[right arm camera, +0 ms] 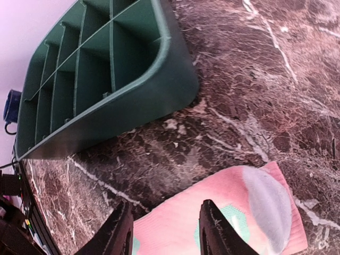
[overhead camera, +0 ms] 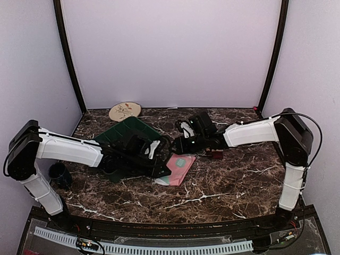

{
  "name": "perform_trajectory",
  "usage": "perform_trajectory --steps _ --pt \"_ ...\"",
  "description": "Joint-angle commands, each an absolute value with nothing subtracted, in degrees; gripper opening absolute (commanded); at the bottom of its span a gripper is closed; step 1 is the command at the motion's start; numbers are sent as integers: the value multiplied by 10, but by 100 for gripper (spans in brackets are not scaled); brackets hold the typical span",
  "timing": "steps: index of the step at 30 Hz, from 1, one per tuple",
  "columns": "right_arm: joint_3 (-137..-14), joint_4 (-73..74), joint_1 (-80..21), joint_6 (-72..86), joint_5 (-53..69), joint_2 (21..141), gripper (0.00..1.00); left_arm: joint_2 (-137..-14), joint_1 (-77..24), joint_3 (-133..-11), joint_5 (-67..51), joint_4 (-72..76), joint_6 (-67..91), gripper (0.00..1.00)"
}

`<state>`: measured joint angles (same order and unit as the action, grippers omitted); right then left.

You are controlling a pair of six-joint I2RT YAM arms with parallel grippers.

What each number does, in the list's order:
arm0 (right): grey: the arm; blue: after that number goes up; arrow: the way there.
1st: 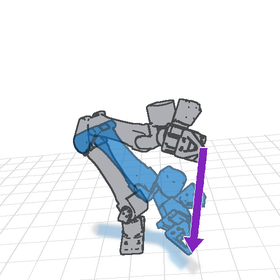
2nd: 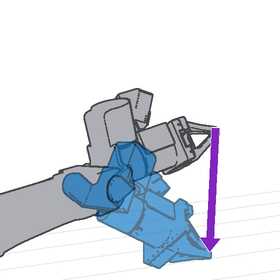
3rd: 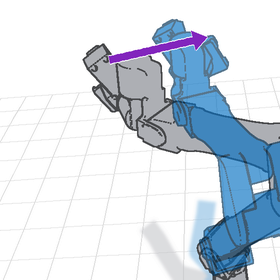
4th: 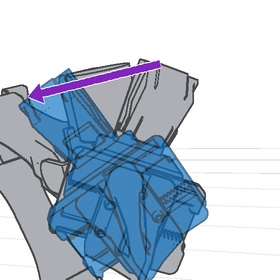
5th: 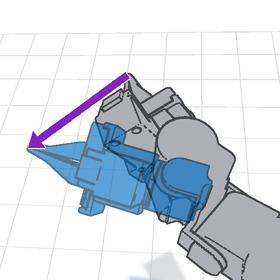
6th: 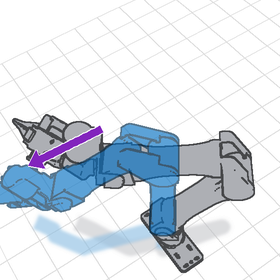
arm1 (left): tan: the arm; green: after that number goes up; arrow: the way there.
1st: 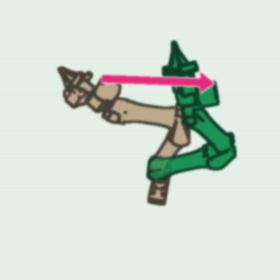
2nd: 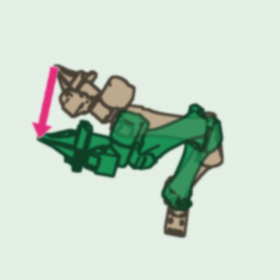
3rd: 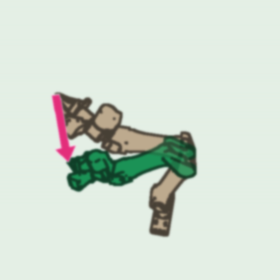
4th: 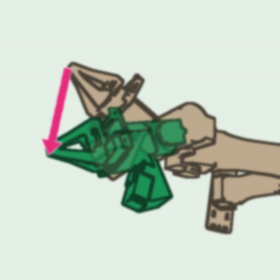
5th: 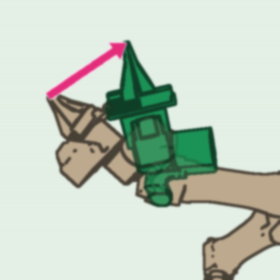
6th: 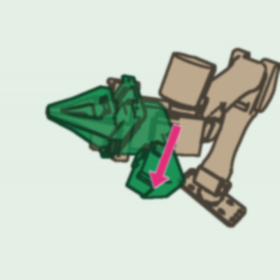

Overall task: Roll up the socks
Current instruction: Smooth out the sock at the center of the board, then pick up the sock from the center of the board.

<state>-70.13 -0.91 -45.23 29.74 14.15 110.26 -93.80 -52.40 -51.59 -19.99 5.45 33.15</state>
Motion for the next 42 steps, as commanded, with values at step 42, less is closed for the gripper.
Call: perform_trajectory --steps 42 --pt "-702 215 -678 52 -164 1047 59 -678 -487 -441 -72 -91 286 39"
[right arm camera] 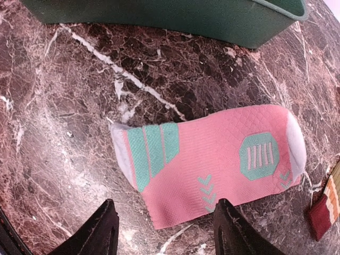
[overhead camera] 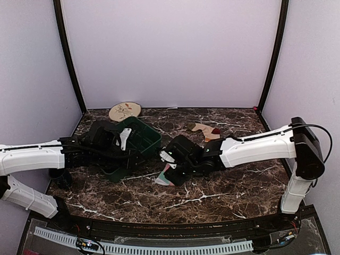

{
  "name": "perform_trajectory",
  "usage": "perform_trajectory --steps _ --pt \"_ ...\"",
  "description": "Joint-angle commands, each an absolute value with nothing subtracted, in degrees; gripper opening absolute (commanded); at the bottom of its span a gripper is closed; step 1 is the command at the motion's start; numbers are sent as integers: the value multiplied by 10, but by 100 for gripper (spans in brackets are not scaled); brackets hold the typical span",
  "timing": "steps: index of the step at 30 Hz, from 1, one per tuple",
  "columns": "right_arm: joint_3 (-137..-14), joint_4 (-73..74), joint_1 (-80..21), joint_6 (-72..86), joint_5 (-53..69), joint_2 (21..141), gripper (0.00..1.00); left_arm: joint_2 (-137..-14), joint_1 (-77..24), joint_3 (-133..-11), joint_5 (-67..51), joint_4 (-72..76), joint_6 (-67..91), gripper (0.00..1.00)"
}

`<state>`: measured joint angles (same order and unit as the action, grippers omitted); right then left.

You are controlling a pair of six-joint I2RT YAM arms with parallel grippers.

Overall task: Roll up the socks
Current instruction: Pick up the sock from the center of the board.

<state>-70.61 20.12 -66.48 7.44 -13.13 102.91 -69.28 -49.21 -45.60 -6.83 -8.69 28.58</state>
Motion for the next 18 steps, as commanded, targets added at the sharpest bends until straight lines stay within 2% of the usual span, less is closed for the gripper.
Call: perform_trajectory --steps 1,4,16,18 --pt "-701 216 -680 49 -166 1050 59 -678 -487 -439 -74 -89 287 39" --pt "-698 222 -684 41 -174 1061 62 -678 -486 -433 -77 -87 288 39" --pt "-701 221 -685 13 -186 1099 64 -675 -482 -423 -84 -86 287 39" --pt "-703 223 -685 10 -188 1103 68 -676 -481 -421 -86 -84 287 39"
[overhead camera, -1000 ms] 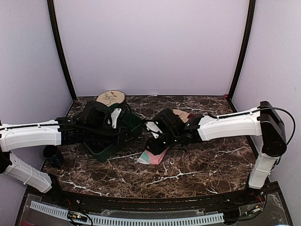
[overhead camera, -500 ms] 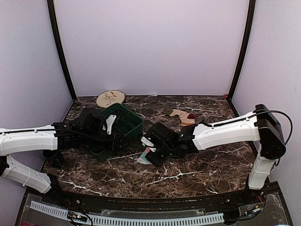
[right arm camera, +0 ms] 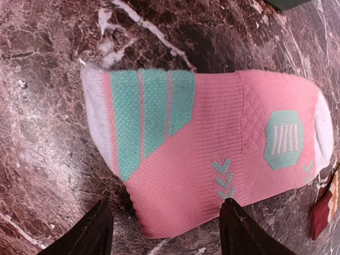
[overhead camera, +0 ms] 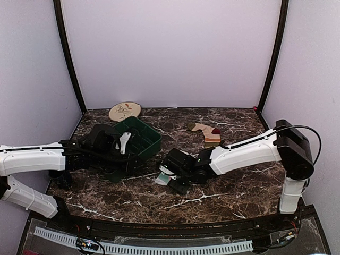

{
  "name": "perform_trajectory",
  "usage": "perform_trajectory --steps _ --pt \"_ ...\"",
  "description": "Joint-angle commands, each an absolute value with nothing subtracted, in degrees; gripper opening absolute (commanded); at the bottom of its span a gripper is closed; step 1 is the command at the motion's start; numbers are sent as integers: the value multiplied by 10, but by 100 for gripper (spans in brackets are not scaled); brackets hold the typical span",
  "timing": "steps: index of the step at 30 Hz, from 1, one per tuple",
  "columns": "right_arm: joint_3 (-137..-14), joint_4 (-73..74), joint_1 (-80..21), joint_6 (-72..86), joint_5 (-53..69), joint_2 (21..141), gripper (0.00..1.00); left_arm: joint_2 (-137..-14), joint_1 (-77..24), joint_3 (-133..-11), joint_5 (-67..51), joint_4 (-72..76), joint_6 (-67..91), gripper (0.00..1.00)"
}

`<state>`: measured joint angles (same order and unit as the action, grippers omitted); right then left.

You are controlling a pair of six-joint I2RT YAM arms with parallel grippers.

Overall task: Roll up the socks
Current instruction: Pick up the sock from the center of the board.

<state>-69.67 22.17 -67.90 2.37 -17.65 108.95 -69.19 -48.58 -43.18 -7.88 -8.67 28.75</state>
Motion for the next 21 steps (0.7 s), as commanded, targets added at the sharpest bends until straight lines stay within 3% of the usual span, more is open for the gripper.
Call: perform_trajectory --steps 1,21 --pt "-703 224 -684 8 -192 1106 69 -677 -480 -420 -87 -82 287 39" --pt "-730 245 -665 -37 -183 1150 67 -695 -463 -416 -108 -59 281 39"
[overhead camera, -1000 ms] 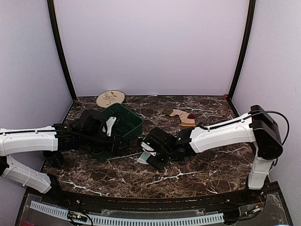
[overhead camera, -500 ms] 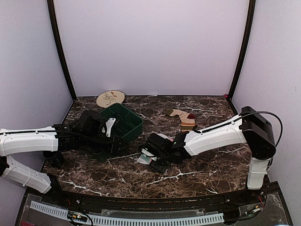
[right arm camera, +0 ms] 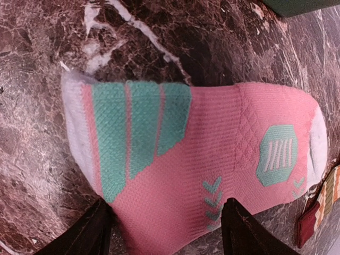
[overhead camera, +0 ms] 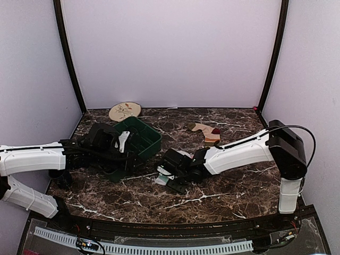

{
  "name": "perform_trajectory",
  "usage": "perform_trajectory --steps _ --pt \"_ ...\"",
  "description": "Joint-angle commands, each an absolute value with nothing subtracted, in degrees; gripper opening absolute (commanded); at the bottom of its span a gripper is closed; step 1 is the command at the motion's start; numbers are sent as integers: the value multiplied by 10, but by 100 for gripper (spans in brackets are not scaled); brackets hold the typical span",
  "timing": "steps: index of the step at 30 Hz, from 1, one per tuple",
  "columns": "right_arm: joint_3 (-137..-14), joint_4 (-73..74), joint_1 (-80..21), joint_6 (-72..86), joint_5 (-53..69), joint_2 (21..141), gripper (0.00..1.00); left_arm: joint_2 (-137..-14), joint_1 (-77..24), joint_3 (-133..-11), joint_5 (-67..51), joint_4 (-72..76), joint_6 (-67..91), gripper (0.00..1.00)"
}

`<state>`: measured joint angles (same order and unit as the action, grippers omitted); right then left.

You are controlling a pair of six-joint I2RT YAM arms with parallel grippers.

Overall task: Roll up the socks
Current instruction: Pick up the sock from the center of the board.

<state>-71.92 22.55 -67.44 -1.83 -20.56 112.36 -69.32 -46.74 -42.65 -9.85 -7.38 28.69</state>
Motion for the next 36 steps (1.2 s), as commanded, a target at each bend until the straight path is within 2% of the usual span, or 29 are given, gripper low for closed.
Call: perform_trajectory --steps 1,4,9,15,26,36 --pt "-731 249 -662 -39 -176 1152 66 -697 -463 -417 -109 -58 281 39" --pt "-731 254 -658 -40 -157 1154 58 -702 -461 -421 -114 -56 279 39" --pt "-726 257 -654 -37 -132 1157 41 -715 -456 -432 -117 -57 272 39" --pt "-726 256 -640 -40 -109 1166 27 -732 -452 -435 -126 -50 267 39" --pt "-733 254 -610 -34 -51 1162 20 -743 -451 -442 -125 -61 244 39" --pt "-733 247 -584 -8 69 1151 17 -763 -450 -447 -135 -60 214 40"
